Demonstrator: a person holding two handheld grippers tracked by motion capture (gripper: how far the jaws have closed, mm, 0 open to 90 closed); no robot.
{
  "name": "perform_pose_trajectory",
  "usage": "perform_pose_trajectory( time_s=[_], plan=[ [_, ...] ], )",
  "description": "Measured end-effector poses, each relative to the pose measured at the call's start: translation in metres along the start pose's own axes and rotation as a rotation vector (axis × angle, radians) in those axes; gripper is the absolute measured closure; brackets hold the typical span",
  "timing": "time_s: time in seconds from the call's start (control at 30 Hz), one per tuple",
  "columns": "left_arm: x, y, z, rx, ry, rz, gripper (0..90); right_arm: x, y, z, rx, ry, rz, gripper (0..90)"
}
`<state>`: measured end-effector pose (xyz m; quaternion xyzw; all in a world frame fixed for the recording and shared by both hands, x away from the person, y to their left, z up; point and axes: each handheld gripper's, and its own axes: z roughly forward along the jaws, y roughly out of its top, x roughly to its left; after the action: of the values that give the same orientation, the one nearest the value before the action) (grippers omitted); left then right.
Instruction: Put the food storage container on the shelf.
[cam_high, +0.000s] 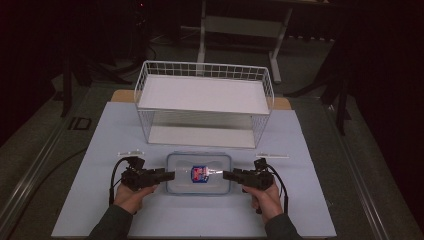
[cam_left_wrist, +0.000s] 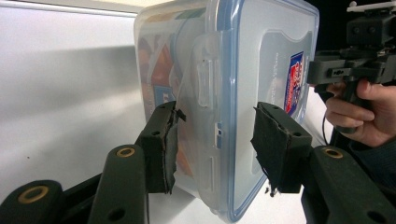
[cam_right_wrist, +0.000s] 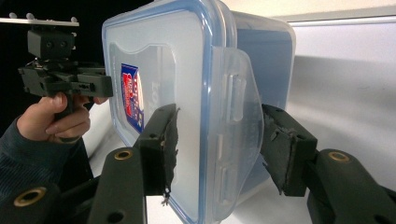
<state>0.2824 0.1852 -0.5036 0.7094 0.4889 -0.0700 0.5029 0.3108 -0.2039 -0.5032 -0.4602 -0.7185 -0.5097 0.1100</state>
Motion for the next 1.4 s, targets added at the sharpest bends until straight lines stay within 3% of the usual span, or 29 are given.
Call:
perform_pose_trajectory(
  time_s=[0.63, 1.4],
  plan=[
    [-0.006, 0.000, -0.004, -0.027, 0.013, 0.045, 51.2, 0.005, 0.000, -0.003, -0.017, -0.003, -0.048, 48.3],
    [-0.017, 0.002, -0.011, -0.101, 0.024, 0.142, 51.3, 0.016, 0.004, -0.012, -0.081, -0.007, -0.153, 48.3]
  ],
)
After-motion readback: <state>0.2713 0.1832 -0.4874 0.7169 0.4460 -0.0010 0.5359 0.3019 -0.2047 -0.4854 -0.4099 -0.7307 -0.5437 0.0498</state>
